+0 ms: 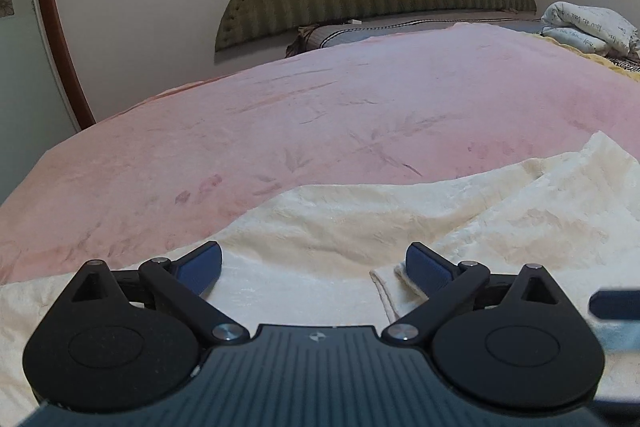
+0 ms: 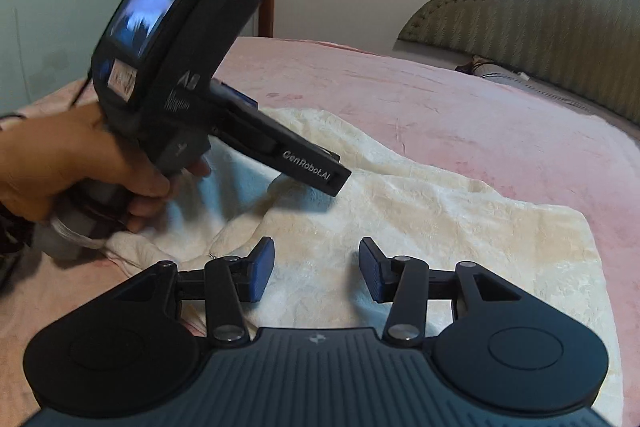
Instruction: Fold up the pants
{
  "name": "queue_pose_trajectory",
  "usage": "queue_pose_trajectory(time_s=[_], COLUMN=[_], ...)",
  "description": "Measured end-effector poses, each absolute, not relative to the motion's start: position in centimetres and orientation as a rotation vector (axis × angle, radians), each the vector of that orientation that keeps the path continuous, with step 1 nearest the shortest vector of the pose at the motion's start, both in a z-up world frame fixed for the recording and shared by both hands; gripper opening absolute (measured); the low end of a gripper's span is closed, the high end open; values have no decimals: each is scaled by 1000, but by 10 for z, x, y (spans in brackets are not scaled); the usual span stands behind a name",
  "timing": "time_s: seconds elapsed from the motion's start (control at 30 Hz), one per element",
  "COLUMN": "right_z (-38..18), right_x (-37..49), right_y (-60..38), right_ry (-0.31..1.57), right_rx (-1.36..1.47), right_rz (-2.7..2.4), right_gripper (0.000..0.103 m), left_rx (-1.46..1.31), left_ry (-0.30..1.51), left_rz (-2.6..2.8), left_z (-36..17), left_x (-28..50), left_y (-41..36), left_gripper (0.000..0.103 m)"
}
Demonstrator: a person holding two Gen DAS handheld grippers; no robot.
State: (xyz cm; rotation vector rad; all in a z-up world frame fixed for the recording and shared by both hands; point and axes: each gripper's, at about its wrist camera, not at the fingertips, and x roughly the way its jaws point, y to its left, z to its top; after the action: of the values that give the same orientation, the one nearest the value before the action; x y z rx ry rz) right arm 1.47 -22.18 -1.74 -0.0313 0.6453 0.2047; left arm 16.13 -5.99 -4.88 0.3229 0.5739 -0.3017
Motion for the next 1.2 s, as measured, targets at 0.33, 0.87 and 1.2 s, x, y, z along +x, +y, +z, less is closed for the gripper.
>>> queue_pose_trajectory(time_s=[0.33, 0.87, 1.2], right_z=[8, -36, -38], right_x=[19, 29, 24], right_y=[-305, -243, -247], right_ry=[629, 675, 680], right_rx=[80, 64, 106], right_rz=[-36, -10, -5], right_gripper=[46, 103, 103], left_rx=[294, 150, 159], left_ry=[499, 629, 610], left_rz=[-286, -210, -190], left_z=[-29, -50, -57], left_x=[119, 104, 96], left_y=[-51, 6, 4], left_gripper=[101, 103, 103])
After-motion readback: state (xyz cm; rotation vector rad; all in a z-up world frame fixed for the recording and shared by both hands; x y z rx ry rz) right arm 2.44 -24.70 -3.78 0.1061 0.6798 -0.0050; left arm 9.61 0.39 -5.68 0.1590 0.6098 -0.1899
